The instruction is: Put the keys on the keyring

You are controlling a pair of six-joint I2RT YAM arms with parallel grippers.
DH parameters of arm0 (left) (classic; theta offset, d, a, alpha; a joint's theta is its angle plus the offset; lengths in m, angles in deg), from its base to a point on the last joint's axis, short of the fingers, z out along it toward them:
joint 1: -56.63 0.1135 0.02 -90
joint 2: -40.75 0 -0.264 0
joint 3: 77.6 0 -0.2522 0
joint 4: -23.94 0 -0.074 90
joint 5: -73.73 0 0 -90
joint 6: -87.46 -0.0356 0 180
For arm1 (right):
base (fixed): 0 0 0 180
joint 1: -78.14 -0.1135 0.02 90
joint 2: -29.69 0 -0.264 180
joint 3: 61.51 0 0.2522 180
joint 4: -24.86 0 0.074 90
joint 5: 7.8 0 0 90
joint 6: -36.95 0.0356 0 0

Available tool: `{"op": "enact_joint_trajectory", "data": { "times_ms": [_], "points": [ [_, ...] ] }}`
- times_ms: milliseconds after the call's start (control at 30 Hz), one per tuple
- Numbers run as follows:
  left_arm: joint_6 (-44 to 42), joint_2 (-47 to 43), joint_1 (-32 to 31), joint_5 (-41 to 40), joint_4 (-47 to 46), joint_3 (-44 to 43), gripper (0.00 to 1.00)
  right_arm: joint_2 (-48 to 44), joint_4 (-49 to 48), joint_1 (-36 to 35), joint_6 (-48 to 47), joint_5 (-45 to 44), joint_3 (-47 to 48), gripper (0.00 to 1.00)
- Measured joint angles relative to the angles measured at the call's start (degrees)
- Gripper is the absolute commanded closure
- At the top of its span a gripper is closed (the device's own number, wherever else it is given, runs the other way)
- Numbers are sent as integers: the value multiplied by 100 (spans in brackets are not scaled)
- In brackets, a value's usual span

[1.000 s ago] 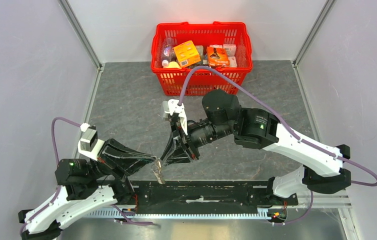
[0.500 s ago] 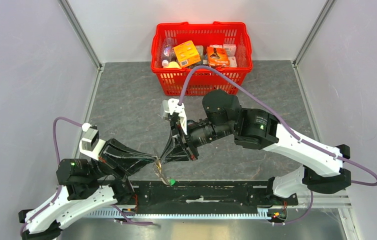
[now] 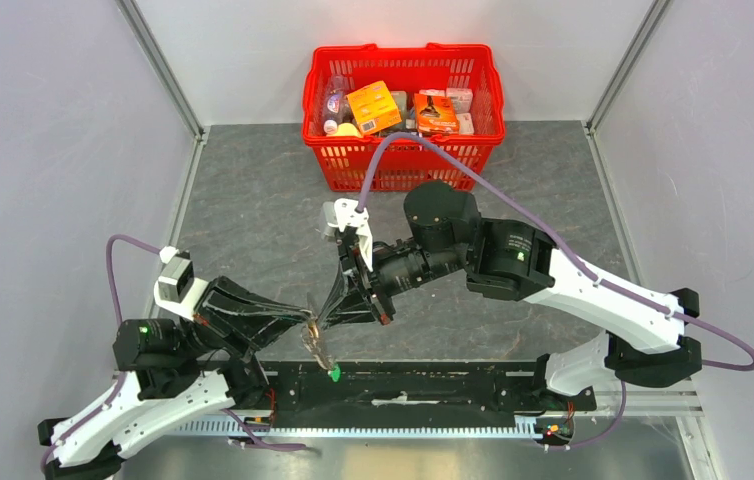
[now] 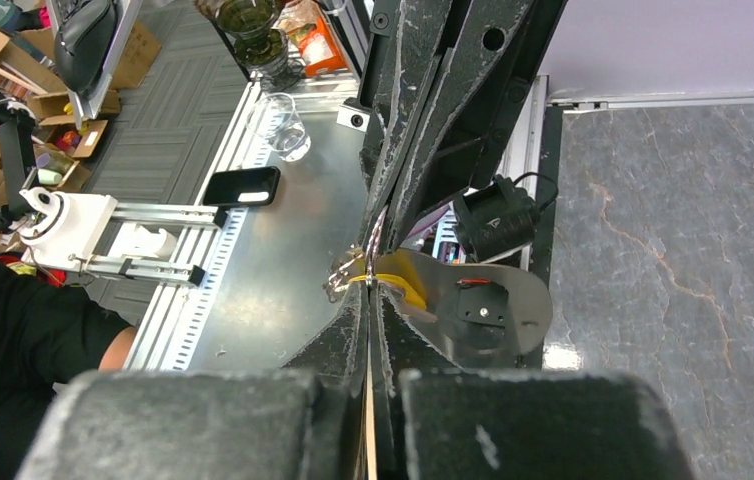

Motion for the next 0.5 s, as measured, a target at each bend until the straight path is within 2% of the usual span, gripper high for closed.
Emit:
{"op": "enact_joint_trajectory", "data": {
  "times_ms": [500],
  "points": [
    [216,98,0,107,-710,164,98,50,-522,-35,197,223,-232,100]
  ]
}}
